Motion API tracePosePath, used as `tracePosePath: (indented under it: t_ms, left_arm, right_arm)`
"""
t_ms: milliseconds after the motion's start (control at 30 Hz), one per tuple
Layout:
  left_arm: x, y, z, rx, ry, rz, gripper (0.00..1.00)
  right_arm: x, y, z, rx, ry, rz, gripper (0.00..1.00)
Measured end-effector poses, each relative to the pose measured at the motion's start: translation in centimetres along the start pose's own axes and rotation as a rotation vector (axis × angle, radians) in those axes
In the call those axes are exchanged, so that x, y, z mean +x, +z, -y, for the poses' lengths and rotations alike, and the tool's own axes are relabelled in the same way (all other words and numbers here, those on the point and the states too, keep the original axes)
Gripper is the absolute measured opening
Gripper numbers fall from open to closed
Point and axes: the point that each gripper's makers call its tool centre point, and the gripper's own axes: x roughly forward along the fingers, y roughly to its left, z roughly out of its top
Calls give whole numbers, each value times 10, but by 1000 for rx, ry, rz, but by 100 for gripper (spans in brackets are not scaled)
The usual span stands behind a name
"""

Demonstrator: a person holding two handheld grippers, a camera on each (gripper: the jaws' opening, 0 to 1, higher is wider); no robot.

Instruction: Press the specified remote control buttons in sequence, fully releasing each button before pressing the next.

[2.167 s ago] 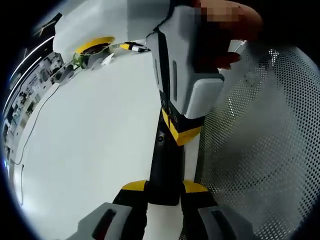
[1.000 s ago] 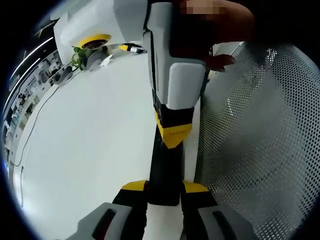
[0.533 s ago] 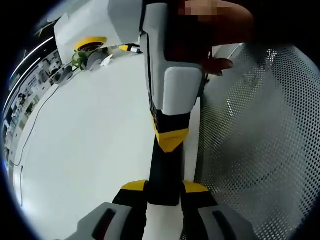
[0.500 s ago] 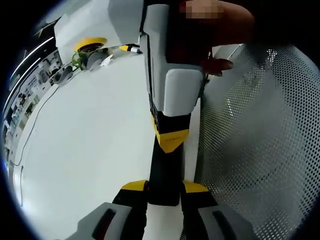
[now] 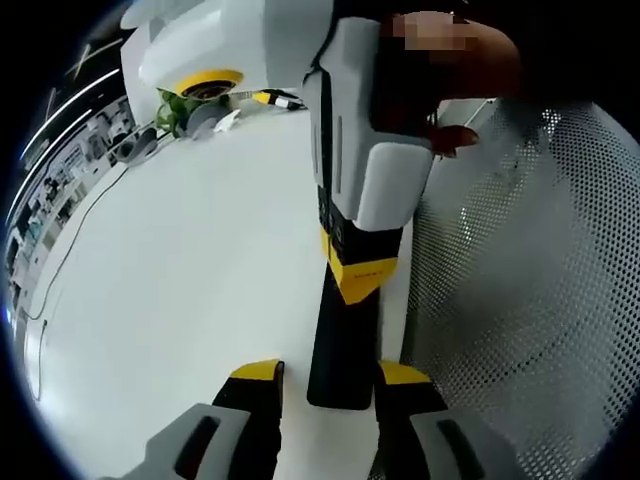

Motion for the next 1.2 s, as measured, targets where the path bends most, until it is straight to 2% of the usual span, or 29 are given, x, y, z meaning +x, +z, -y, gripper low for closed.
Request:
tracePosePath:
  t_ms: [367, 567, 633, 767, 933, 1200]
  left_arm:
    - [-3, -4, -1, -9, 4, -18, 37]
    - [-3, -5, -2, -12, 5, -23, 39]
    - [-3, -4, 0, 2, -2, -27, 37]
    - [-2, -3, 2, 23, -16, -25, 33]
    - [-2, -3, 3, 29, -21, -27, 31]
    - [-2, -2, 6, 52, -28, -30, 25]
  right_arm:
    - [-1, -1, 0, -4, 0, -2, 0]
    - [-2, -3, 1, 30, 16, -4, 0]
    - [-4, -2, 1, 30, 11, 4, 0]
    - [-6, 6, -6, 39, 57, 49, 0]
    - [0, 1, -6, 26, 45, 24, 0]
    - [2, 3, -9, -16, 34, 30, 0]
